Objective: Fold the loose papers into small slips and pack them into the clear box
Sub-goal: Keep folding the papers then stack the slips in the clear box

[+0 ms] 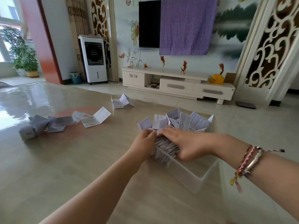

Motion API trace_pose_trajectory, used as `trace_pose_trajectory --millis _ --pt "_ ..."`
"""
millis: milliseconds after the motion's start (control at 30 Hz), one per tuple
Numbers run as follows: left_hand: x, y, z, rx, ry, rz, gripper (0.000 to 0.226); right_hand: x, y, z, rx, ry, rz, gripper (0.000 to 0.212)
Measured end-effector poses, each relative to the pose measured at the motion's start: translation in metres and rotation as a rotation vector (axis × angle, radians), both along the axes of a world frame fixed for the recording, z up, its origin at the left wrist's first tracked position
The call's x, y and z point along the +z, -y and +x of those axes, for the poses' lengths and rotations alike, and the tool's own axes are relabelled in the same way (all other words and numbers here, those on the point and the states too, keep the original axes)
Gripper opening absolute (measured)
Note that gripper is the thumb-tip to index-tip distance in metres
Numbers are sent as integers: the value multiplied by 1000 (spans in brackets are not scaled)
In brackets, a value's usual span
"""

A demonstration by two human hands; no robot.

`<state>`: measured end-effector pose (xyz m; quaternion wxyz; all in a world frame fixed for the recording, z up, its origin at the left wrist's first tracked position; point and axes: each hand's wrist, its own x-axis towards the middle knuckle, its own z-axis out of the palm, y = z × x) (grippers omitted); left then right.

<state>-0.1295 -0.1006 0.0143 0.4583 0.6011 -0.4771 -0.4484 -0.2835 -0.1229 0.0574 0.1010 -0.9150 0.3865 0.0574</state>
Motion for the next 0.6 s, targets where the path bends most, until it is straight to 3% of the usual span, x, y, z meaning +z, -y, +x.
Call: trace_pose_trajectory --millis 100,267,367,600 --pt "-6 3 -8 22 -35 -18 21 1 -2 -2 7 -9 22 82" --pt "-9 4 -10 64 -101 -37 17 -1 8 11 -33 -5 25 72" --pt "-10 6 -10 116 -41 -81 19 -4 10 18 -38 22 -29 63" --pt "-14 1 -12 108 -149 -118 28 -1 8 10 -31 28 30 71"
